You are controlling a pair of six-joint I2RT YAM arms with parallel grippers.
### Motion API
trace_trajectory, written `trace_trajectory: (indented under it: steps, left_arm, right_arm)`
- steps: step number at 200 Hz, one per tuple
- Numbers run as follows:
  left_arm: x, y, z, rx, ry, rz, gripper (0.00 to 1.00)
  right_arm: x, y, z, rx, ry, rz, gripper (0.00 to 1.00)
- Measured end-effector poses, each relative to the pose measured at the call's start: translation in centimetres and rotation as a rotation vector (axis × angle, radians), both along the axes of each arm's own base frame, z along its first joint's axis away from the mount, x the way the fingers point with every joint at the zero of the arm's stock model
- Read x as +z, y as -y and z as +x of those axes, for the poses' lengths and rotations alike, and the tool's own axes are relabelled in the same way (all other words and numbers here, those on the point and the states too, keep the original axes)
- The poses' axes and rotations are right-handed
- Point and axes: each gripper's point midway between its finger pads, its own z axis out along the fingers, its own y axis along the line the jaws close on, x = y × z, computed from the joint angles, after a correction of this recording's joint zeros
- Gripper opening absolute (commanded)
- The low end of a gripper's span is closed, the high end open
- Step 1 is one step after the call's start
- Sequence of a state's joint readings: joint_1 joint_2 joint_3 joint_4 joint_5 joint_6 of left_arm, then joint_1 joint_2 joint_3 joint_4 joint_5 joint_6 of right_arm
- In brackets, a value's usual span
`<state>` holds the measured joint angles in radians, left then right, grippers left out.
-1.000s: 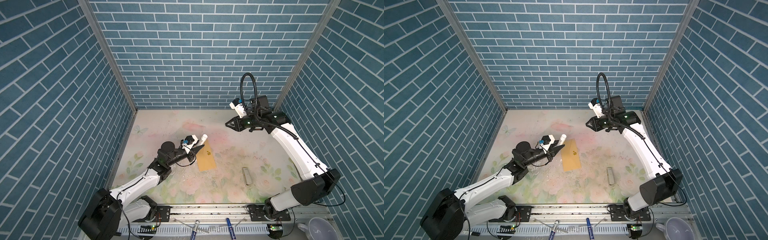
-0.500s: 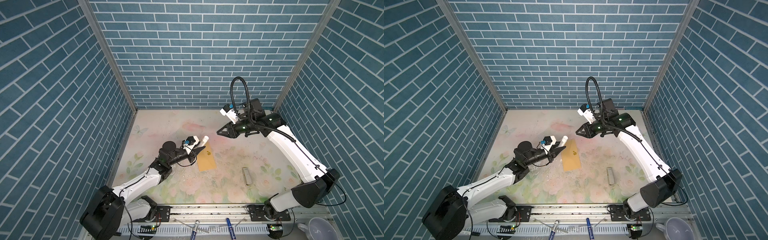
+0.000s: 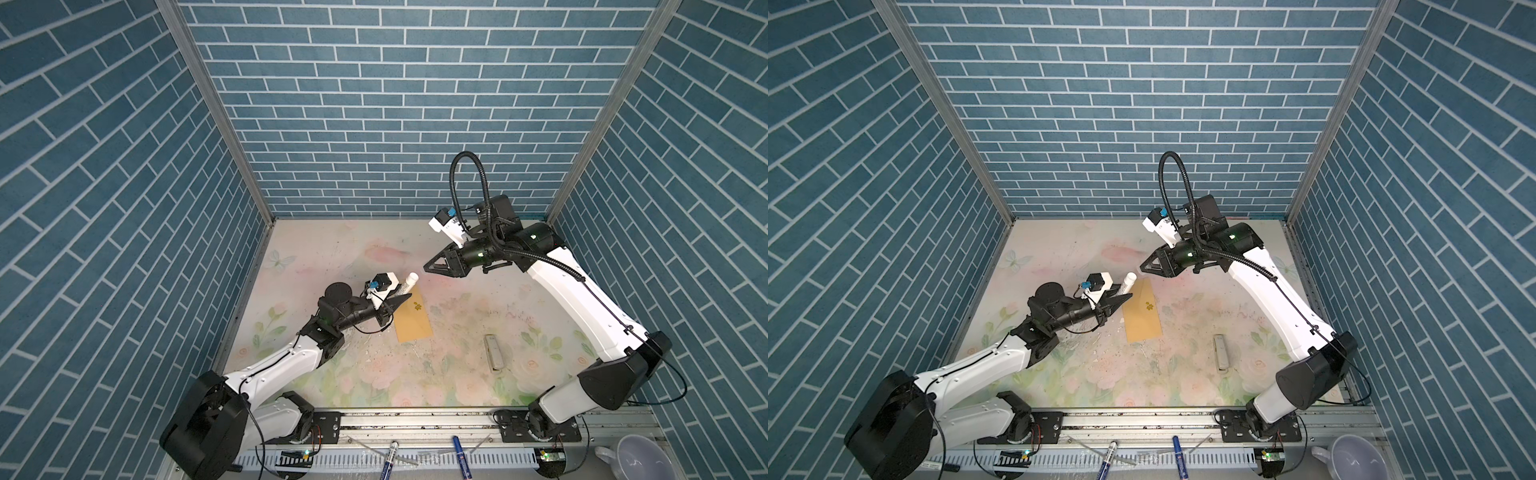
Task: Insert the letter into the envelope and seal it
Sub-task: 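Swing the right gripper holding the clear cap toward the glue stick top, then press the clear cap down onto the glue stick held by the left gripper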
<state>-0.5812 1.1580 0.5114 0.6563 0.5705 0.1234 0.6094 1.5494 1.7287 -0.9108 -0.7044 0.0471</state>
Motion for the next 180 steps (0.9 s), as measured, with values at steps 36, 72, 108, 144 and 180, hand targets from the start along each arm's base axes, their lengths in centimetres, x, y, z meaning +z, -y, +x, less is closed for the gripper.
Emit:
trace_trajectory:
  steps: [36,72,108,144,180]
  left_arm:
    - [0.0,0.0,0.0,0.000,0.002,-0.001,0.00]
    - [0.1,0.0,0.0,0.000,0.005,-0.003,0.00]
    - [0.1,0.0,0.0,0.000,0.004,-0.003,0.00]
    - [0.0,0.1,0.0,-0.004,0.000,-0.001,0.00]
    - [-0.1,0.1,0.0,-0.006,-0.002,-0.002,0.00]
  right_arm:
    - [-0.8,-0.6,-0.2,0.017,-0.024,-0.018,0.08]
    - [-1.2,-1.0,-0.7,0.034,-0.037,-0.028,0.08]
    - [-1.1,-1.2,-1.0,0.045,-0.040,-0.024,0.08]
    - [-1.2,-1.5,-1.2,0.054,-0.043,-0.022,0.09]
    - [-1.0,-1.8,-1.1,0.061,-0.043,-0.018,0.12]
